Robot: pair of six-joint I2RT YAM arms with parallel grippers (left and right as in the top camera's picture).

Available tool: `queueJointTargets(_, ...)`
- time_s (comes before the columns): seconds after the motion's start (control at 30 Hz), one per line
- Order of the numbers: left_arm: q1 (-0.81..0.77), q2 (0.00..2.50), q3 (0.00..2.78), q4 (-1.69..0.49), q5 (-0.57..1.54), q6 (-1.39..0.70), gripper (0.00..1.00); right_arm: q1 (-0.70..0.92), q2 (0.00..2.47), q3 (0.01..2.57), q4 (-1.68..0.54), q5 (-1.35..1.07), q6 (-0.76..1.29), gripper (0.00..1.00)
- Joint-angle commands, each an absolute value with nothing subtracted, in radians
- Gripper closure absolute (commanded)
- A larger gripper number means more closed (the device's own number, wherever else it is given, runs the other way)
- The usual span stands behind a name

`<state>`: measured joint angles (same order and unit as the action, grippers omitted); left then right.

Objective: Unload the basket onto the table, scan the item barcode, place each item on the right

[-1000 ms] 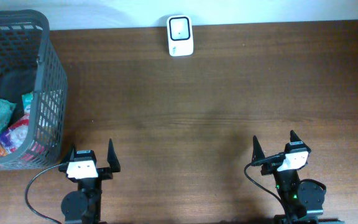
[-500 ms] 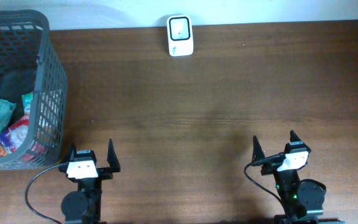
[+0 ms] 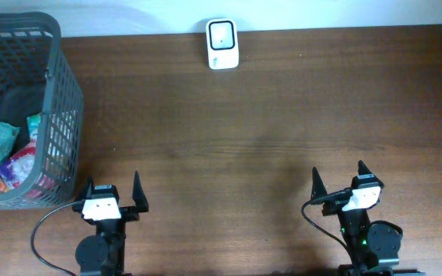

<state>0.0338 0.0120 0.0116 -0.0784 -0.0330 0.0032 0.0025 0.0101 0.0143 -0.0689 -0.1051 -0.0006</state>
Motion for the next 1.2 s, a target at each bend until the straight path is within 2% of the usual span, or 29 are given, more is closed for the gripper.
queueJointTargets(0.0,0.029,0.007,0.009,-0.043,-0.018,-0.007,0.01,-0.001,0.004,0.006,-0.072,-0.093,-0.003,0.01)
queueJointTargets(0.37,0.029,0.007,0.021,0.649,0.135,-0.007,0.01,-0.001,0.004,0.006,-0.072,-0.093,-0.003,0.01)
queueJointTargets(0.43,0.029,0.009,0.088,0.665,0.134,-0.007,0.01,-0.001,0.004,0.006,-0.072,-0.093,-0.003,0.01)
queueJointTargets(0.53,0.029,0.075,0.271,0.513,0.131,-0.006,0.01,-0.001,0.004,0.006,-0.072,-0.093,-0.003,0.01)
queueJointTargets(0.7,0.029,0.363,0.654,0.087,0.114,0.045,0.01,-0.001,0.004,0.006,-0.072,-0.093,-0.003,0.01)
queueJointTargets(0.77,0.029,0.498,0.755,0.085,0.12,0.058,0.01,-0.001,0.004,0.006,-0.072,-0.093,-0.003,0.01)
queueJointTargets(0.87,0.029,0.568,0.791,0.146,0.105,0.088,0.01,-0.001,0.004,0.006,-0.072,-0.093,-0.003,0.02)
queueJointTargets(1.03,0.038,0.734,0.99,0.042,0.1,0.014,0.01,-0.001,0.004,0.006,-0.072,-0.093,-0.003,0.02)
queueJointTargets(1.1,0.088,0.862,1.18,-0.147,0.077,0.015,0.01,-0.001,0.004,0.006,-0.072,-0.093,-0.003,0.01)
queueJointTargets(1.13,0.157,0.997,1.365,-0.337,0.078,0.015,0.01,-0.001,0.004,0.006,-0.072,-0.093,-0.003,0.01)
queueJointTargets(1.17,0.202,1.078,1.462,-0.424,0.079,0.015,0.01,-0.001,0.004,0.006,-0.072,-0.093,-0.003,0.01)
